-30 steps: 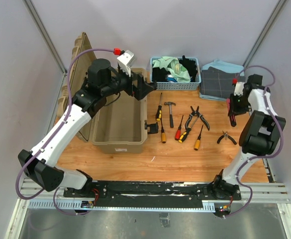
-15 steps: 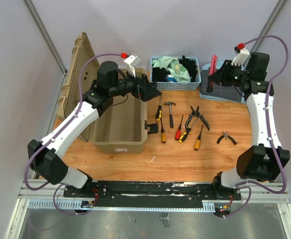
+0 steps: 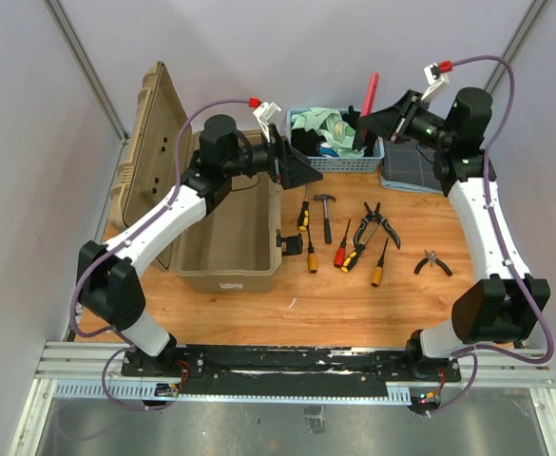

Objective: Pack the tool kit
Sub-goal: Place the knife in the toolbox.

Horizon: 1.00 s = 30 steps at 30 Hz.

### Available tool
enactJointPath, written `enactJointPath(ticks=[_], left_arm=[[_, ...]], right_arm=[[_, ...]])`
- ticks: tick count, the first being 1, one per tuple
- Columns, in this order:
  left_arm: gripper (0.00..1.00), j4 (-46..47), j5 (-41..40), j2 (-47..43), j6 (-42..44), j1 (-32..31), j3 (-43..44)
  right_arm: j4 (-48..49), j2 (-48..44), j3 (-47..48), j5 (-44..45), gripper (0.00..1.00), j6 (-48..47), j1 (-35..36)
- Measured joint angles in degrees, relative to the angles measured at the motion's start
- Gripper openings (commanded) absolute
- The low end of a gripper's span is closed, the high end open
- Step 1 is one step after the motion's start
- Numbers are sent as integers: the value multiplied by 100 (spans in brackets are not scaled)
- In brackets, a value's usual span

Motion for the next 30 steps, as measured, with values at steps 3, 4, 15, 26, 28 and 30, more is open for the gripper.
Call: enactJointPath(ticks=[3,4,15,26,28,30], left_arm=[[98,203,155,289,-105,0,190],[98,243,186,356,-122,0,236],[99,514,339,588,-269,-7,608],[73,664,341,588,-420,-22,605],[54,710,339,588,-457,-22,592],[33,780,339,586,-514,-22,549]], right_arm=[[319,0,-33,-133,1,229,278],[400,0,-39,-181,1,304,350],[763,0,-179,-496,1,533,911],[916,31,-273,-507,1,603,1471],[1001,31,-289,-511,1,643,1499],[1058,31,-297,-516,1,673,1508]])
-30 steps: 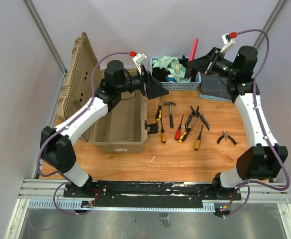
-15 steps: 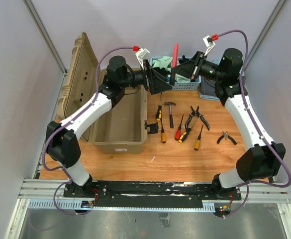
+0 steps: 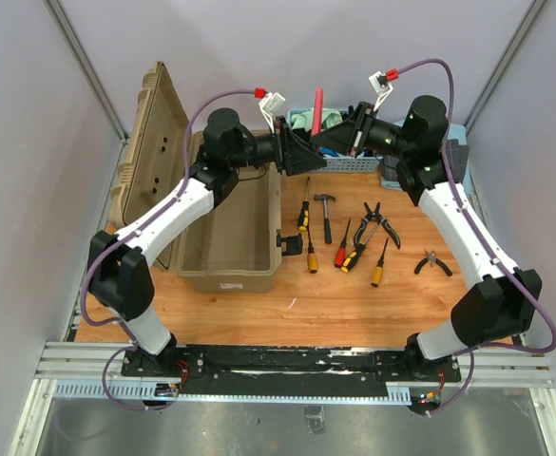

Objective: Pack the tool kit
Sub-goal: Place the knife in the toolbox.

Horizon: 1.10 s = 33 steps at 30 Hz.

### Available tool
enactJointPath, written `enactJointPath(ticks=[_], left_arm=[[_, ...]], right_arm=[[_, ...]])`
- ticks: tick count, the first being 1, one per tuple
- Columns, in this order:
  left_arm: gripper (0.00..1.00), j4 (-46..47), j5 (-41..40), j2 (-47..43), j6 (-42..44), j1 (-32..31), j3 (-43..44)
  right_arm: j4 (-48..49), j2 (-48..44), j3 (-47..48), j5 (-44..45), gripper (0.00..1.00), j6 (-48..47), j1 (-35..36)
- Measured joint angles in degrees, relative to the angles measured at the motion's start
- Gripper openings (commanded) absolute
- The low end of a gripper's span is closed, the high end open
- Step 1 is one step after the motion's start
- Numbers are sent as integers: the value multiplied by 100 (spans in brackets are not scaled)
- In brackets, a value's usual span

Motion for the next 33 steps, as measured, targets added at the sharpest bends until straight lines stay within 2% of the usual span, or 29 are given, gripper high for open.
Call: enactJointPath(ticks=[3,4,8,11,13,16,20,25,30,33], left_arm=[[6,46,7,-33,-98,-7,-81],[1,68,11,-46,-162,-7,-103],[0,79,-7,-103,-219,-7,-186],[0,55,-42,-170,-203,-7,-238],[0,13,-70,-219,-173,-7,-264],[0,-63,-90,-282,-31,-7,-282],[0,-251,-223,-437,232,-7,-284],[0,-975,-852,-667,931,-7,-210],[0,-1985,-2411,-946,1711,-7,-122],[0,-2269,-3480,-1252,1965,-4,-417]], right_arm=[[72,0,-42,39,2,-52,-2],[96,-2,-52,44,3,-81,-4],[149,-9,-96,50,11,-79,0],[190,-13,-120,55,34,-68,0],[210,-26,-142,68,56,-39,11],[212,-118,-219,269,77,-59,22],[168,-365,-387,664,100,-280,11],[-131,-885,-535,1191,98,-732,-144],[-1152,-1335,-367,1974,99,-1602,-350],[-1711,-1493,-306,2389,99,-2052,-367]])
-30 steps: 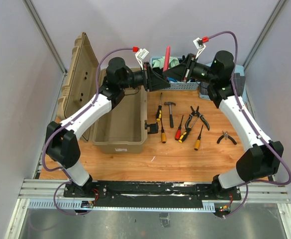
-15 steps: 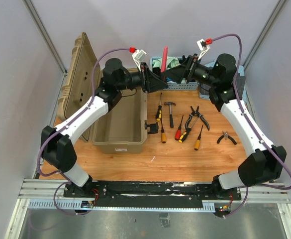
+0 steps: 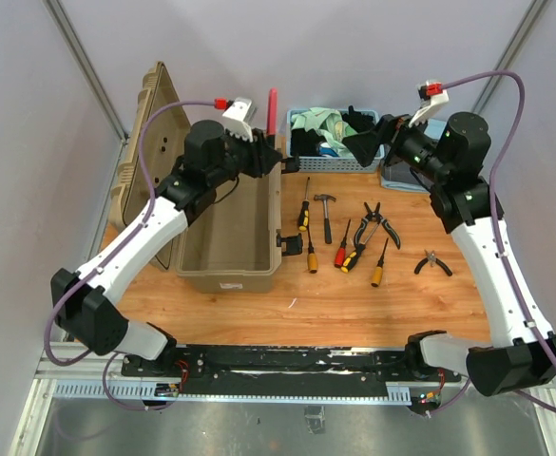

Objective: Pack the tool kit
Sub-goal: Place the knife in the toolbox.

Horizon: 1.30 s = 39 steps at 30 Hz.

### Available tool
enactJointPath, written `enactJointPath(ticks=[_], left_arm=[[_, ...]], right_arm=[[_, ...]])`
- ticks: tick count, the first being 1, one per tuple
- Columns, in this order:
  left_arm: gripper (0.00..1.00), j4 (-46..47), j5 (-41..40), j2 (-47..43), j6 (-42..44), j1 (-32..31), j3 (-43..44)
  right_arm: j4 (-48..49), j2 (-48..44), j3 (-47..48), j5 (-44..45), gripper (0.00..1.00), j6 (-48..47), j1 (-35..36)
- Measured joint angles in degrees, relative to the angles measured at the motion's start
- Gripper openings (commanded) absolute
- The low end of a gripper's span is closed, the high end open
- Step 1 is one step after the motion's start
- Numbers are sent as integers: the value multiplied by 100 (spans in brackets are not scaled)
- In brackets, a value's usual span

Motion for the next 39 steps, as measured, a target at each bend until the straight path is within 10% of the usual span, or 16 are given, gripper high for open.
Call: enactJointPath(ticks=[15,39], left_arm=[[0,-1200,-2649,708,-184,4,-684],[0,-1880,-1969,2238,-962,680,-566]], right_arm=[[-1526,-286,-2,1016,100,-710,-44],[-2188,-951,-293,1331,100,-922,-269]])
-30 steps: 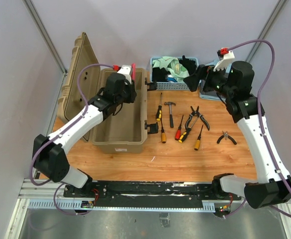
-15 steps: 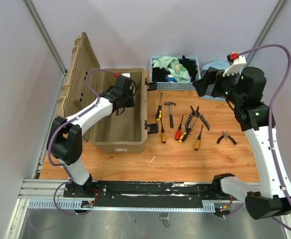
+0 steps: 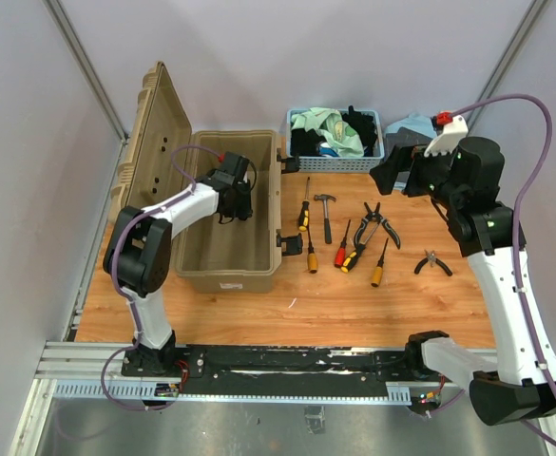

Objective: Pack the tool kit
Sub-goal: Place the knife in the toolbox, then pick up the pliers at the center of the board.

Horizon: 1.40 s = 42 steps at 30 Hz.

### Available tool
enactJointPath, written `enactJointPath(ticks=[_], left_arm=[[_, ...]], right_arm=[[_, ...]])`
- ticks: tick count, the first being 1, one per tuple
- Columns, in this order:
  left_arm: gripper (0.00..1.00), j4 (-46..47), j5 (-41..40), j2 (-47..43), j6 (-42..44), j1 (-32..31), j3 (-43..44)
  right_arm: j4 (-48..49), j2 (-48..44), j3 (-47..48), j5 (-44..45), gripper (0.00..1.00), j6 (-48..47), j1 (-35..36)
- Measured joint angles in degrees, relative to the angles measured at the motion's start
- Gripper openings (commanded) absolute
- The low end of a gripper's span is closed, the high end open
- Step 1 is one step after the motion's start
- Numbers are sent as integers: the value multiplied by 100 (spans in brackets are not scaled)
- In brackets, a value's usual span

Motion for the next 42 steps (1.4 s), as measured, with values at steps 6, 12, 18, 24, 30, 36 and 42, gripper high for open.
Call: enactJointPath(ticks=[6,12,18,24,30,36,42], left_arm=[[21,-44,188,57,55,-4,-114],[46,-105,323,63,136,-4,-216],[49,-103,389,63,170,-4,-219],[51,-68,398,63,190,-4,-293],[65,-70,363,-107,330,-4,-278],[78,9,358,-680,623,-4,208],[79,260,608,-1102,984,-50,682]], right_arm=[[-625,39,0,463,100,-39,0],[-1200,153,-168,870,99,-140,0],[-1416,162,-431,1093,98,-372,0],[-1445,157,-601,1106,99,-566,-2],[-1539,315,-627,1235,98,-380,-446],[-1849,1054,-636,1325,98,-428,-1266],[-2124,1746,-654,1563,99,-697,-1602]])
